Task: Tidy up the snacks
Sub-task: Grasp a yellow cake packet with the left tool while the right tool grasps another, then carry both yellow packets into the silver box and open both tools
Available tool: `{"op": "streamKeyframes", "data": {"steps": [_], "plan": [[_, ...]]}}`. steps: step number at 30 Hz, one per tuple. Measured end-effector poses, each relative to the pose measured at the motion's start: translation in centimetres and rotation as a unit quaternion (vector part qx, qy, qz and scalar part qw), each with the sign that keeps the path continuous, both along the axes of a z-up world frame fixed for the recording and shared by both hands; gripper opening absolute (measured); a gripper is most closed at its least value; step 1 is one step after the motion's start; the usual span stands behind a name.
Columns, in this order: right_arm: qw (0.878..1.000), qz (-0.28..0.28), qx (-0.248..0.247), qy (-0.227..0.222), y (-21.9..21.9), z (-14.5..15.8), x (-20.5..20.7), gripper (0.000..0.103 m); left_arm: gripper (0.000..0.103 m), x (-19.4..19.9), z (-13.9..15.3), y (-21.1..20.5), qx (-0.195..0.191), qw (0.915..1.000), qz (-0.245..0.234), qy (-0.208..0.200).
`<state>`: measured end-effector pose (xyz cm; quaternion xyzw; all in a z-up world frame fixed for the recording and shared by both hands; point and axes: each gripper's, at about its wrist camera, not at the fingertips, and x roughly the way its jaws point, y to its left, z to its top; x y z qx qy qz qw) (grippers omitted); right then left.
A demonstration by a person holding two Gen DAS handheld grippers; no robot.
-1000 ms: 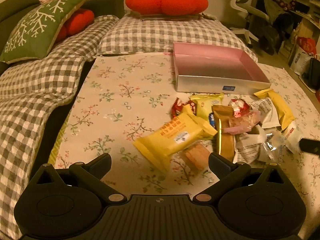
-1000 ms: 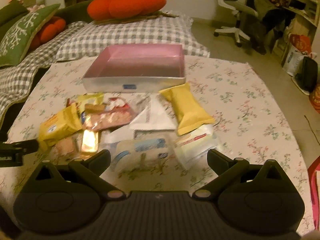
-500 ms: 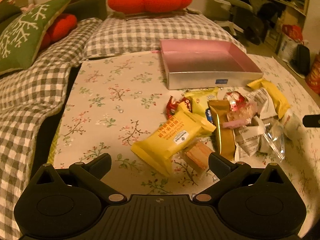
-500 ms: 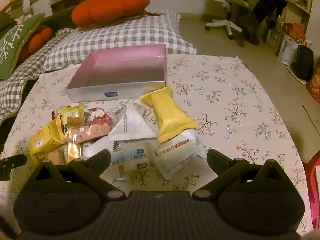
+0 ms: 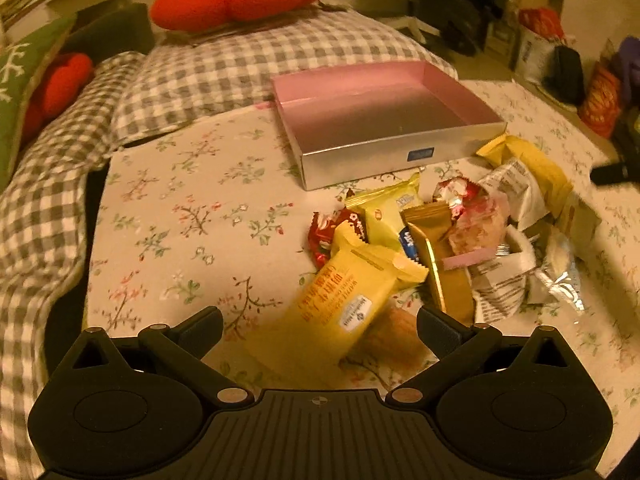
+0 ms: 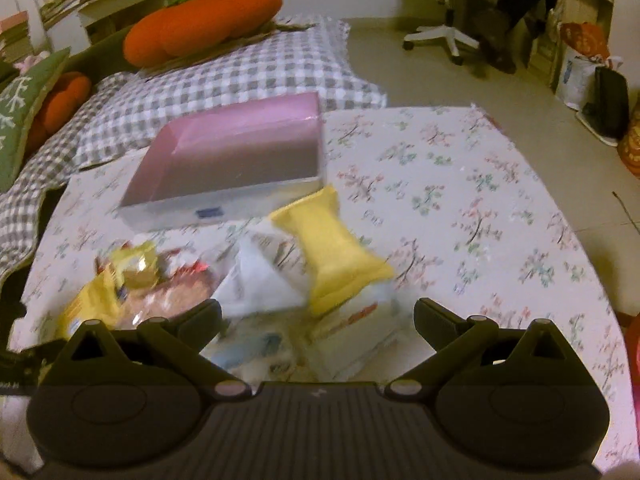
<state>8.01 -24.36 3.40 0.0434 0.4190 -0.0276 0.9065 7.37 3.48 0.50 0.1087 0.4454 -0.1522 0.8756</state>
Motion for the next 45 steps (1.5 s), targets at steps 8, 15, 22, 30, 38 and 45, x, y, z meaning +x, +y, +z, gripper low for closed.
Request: {"op": "streamKeyframes", "data": {"steps": [8,15,22,30,38,45], "plan": [[0.999,0.012,-0.032,0.027,0.3,-1.5,4.7,0.101,0.101,1.9,-1.4,-0.4,0.000,0.9989,-0.042,0.022],[0.998,0.023,-0.039,0.049,0.9,-3.3,7.5,0.102,0.097,2.0,-2.5,-1.8,0.040,0.9963,-0.076,0.011],[0.999,0.019,-0.037,0.032,0.3,-3.4,7.6,0.098,0.073,2.6,-2.7,-1.3,0.042,0.9972,-0.060,0.012],[0.998,0.026,-0.048,0.038,-0.2,-4.3,8.3,0.086,0.041,3.6,-3.4,-0.3,0.035,0.9987,-0.011,0.034],[0.996,0.042,-0.057,0.060,0.1,-5.8,8.6,0.062,0.040,4.0,-3.5,0.2,0.025,0.9989,0.020,0.034],[0.997,0.035,-0.032,0.060,-0.4,-5.5,8.3,0.044,0.039,4.0,-2.8,0.9,0.006,0.9991,0.033,0.027]]}}
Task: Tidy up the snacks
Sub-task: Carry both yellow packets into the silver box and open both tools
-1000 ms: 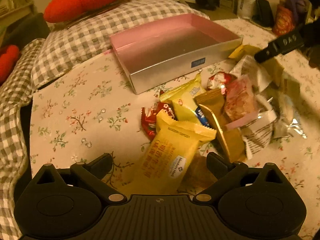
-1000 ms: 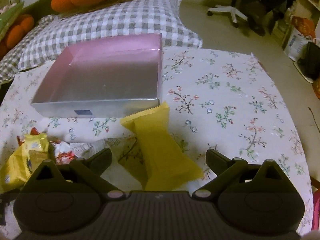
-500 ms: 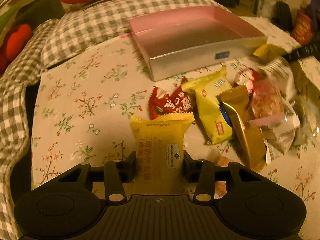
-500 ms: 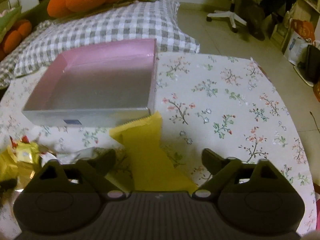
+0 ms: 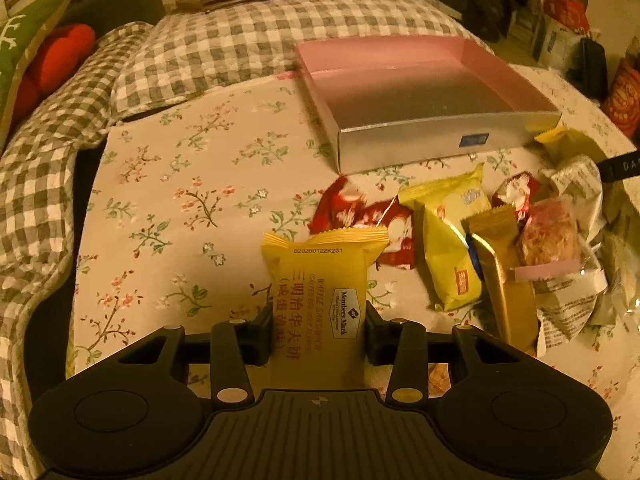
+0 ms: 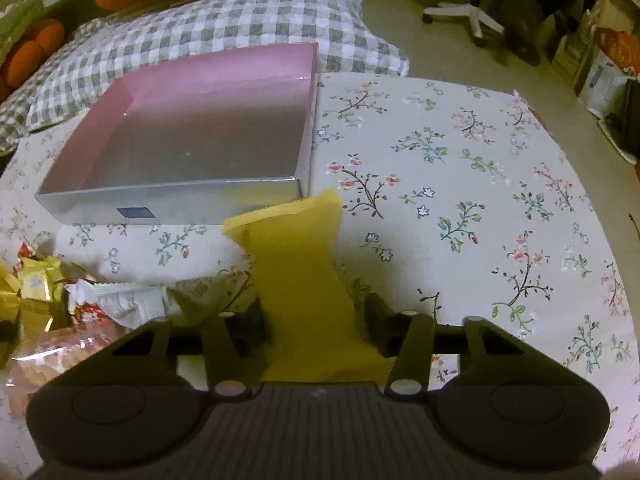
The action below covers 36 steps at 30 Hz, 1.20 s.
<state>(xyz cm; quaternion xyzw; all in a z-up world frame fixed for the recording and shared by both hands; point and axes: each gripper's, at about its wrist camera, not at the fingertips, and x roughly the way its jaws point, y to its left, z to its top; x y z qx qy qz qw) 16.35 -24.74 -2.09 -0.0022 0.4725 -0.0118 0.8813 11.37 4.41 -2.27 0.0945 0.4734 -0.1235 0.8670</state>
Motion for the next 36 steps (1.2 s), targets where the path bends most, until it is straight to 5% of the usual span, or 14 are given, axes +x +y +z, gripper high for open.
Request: {"op": "streamKeyframes", "data": {"steps": [3,26,36], "plan": [[1.000,-0.001,0.008,0.000,0.0,0.2,-0.2,0.037,0.039,-0.2,0.3,0.3,-0.008,1.0000,0.003,-0.002],[0.994,-0.068,0.075,-0.050,-3.5,2.3,-1.1,0.036,0.039,1.6,4.3,2.0,-0.070,0.9944,0.056,-0.056],[0.984,-0.088,0.125,-0.095,-2.5,3.9,2.0,0.036,0.039,6.7,6.5,-2.8,-0.095,0.9897,0.072,-0.079]]}}
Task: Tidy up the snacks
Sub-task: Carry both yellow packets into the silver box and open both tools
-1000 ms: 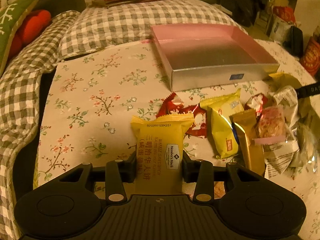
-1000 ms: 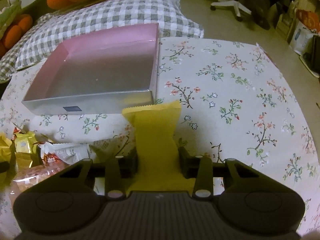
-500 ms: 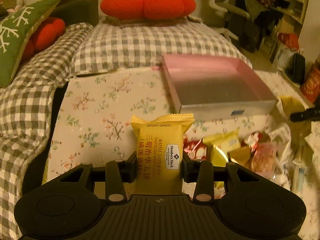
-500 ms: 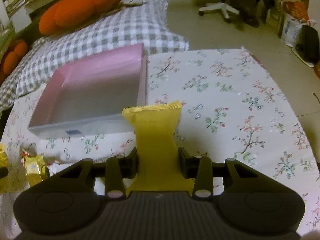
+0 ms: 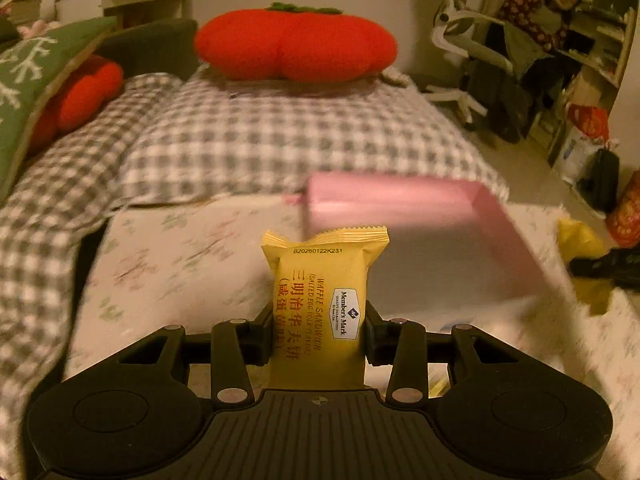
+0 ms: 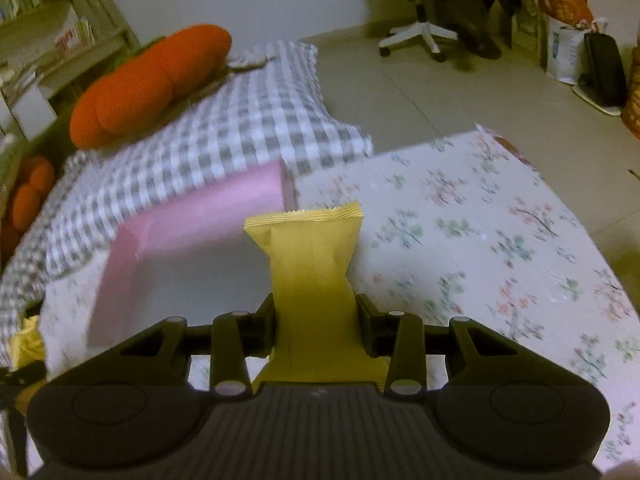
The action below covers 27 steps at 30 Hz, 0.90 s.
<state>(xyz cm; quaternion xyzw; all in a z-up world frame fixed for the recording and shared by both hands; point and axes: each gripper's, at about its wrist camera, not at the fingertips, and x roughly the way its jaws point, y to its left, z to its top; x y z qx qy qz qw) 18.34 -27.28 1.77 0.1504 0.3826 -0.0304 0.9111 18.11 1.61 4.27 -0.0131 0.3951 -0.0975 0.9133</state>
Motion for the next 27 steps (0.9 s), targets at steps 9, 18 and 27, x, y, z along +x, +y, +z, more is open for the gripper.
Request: {"op": "streamKeyframes", "data": {"steps": [9,18,27], "plan": [[0.999,0.031,-0.036,0.011,2.8,-1.2,3.9,0.036,0.039,5.2,-1.9,-2.6,-0.013,0.9996,0.011,0.024],[0.998,0.068,0.005,0.009,5.6,-2.0,6.5,0.036,0.039,7.7,-4.1,-5.2,-0.014,0.9997,-0.004,0.018],[0.997,0.061,0.036,0.021,6.7,-4.7,7.4,0.040,0.041,8.0,-5.2,-5.4,0.014,0.9998,-0.005,0.008]]}}
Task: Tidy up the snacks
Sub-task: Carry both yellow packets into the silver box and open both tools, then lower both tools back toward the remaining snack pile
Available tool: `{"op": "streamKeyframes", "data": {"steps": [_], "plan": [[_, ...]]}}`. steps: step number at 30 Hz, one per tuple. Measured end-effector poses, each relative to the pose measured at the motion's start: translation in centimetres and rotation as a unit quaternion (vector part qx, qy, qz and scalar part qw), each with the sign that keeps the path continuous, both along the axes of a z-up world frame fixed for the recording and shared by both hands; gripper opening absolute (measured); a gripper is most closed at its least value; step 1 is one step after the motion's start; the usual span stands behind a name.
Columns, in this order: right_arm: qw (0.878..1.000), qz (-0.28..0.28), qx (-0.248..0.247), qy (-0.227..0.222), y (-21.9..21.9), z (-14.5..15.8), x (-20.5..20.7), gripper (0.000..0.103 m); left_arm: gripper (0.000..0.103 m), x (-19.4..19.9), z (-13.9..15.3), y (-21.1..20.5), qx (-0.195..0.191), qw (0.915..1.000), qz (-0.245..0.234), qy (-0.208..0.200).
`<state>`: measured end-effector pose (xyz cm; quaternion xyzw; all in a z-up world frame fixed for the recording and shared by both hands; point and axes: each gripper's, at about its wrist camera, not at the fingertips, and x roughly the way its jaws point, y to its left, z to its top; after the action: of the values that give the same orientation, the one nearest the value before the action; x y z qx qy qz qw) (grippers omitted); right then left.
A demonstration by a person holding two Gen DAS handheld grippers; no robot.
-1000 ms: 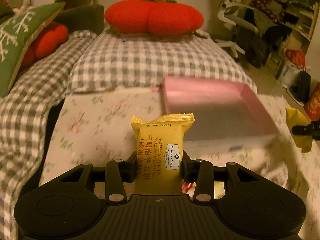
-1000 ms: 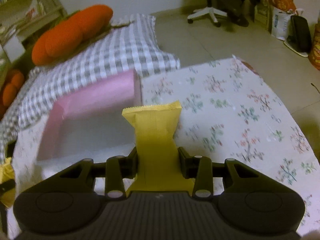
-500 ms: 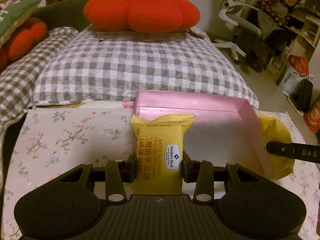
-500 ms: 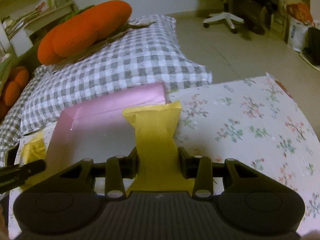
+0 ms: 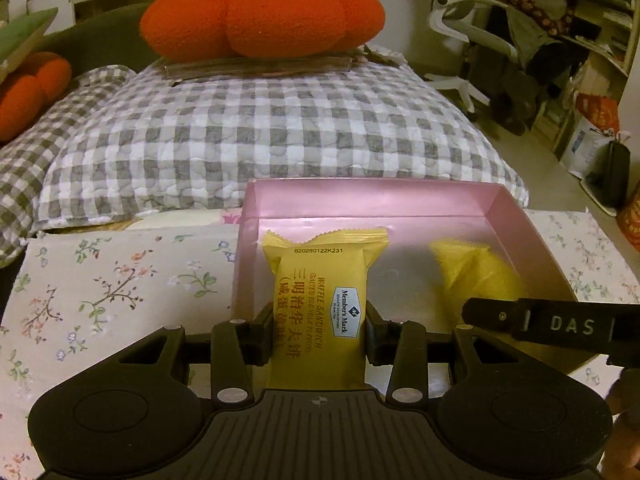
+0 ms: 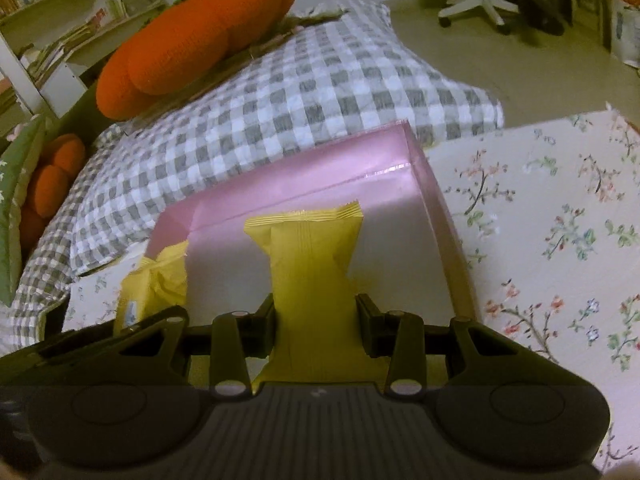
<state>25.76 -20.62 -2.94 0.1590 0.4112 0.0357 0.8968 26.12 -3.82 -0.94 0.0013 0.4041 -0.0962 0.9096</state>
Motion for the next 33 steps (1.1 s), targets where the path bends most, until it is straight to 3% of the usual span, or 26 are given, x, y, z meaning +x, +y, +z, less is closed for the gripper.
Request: {"op": "streamKeyframes", "data": {"steps": [7,12,17,23,28,33], "plan": [[0.999,-0.021,0.024,-0.027,-0.7,1.5,-0.9,0.071,0.053,-0.7,1.0,0.0,-0.004,0.9999,-0.010,-0.008],[0.997,-0.043,0.058,-0.027,-2.7,2.6,-2.0,0.077,0.061,-1.9,2.8,1.6,-0.008,0.9997,0.011,-0.021],[0.997,-0.048,0.055,-0.037,-3.2,4.0,-3.6,0.090,0.063,-3.7,3.7,2.7,-0.003,0.9994,0.026,-0.024],[0.997,-0.032,0.046,-0.043,-2.8,5.3,-6.4,0.093,0.063,-6.5,4.4,3.4,-0.021,0.9993,0.024,-0.019],[0.999,-0.007,0.009,-0.044,-2.1,6.1,-8.5,0.095,0.063,-10.2,4.4,2.8,0.004,0.9996,0.007,-0.028],[0.999,0.011,-0.022,-0.037,-1.8,5.7,-11.3,0.097,0.063,-12.5,4.0,3.4,-0.029,0.9996,0.007,-0.002]]}}
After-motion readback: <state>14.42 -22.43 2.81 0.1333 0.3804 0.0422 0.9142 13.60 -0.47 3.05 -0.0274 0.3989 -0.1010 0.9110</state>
